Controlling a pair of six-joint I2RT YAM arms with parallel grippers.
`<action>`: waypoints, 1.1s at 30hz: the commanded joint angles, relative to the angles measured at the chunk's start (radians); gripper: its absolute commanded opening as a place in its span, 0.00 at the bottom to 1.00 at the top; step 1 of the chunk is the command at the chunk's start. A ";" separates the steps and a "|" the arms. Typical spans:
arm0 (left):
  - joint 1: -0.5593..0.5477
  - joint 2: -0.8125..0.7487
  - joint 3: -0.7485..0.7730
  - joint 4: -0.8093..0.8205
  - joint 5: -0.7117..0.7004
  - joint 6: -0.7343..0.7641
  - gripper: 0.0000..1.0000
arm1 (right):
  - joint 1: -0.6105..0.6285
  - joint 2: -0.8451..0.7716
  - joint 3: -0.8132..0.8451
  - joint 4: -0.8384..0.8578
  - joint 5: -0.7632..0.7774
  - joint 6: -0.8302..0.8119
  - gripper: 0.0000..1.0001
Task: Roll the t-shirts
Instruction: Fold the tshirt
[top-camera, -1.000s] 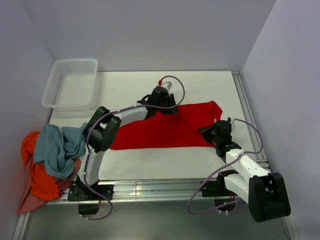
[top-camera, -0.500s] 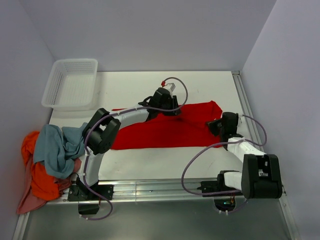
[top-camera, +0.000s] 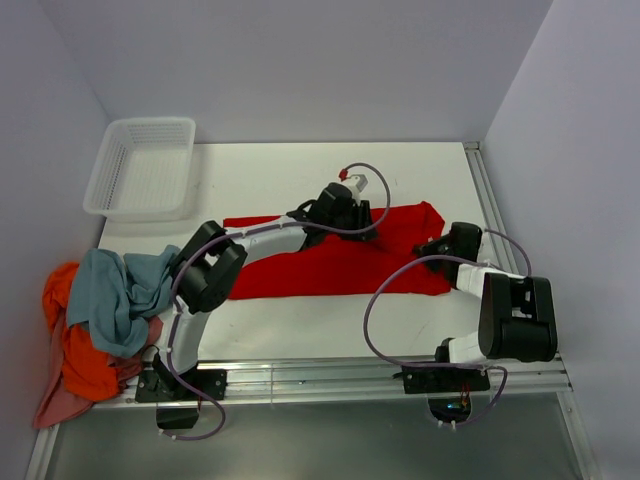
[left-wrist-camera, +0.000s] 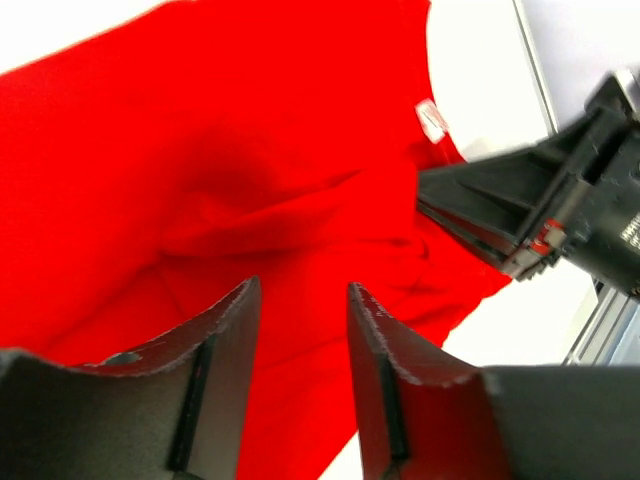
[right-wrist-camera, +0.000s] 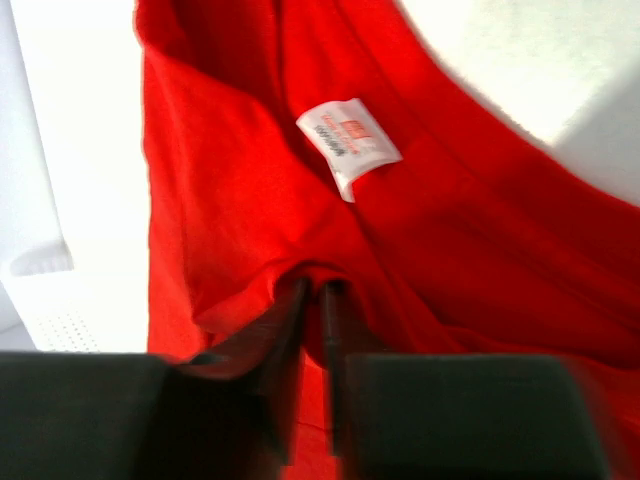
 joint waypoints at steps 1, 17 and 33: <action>-0.041 0.012 0.041 0.036 0.020 0.055 0.48 | -0.014 0.016 0.028 0.096 -0.080 -0.032 0.25; -0.097 0.109 0.172 -0.038 -0.002 0.110 0.50 | -0.020 -0.109 0.012 0.068 -0.080 -0.086 0.43; -0.160 0.201 0.313 -0.121 -0.109 0.185 0.50 | -0.048 -0.243 -0.049 0.070 -0.017 -0.043 0.37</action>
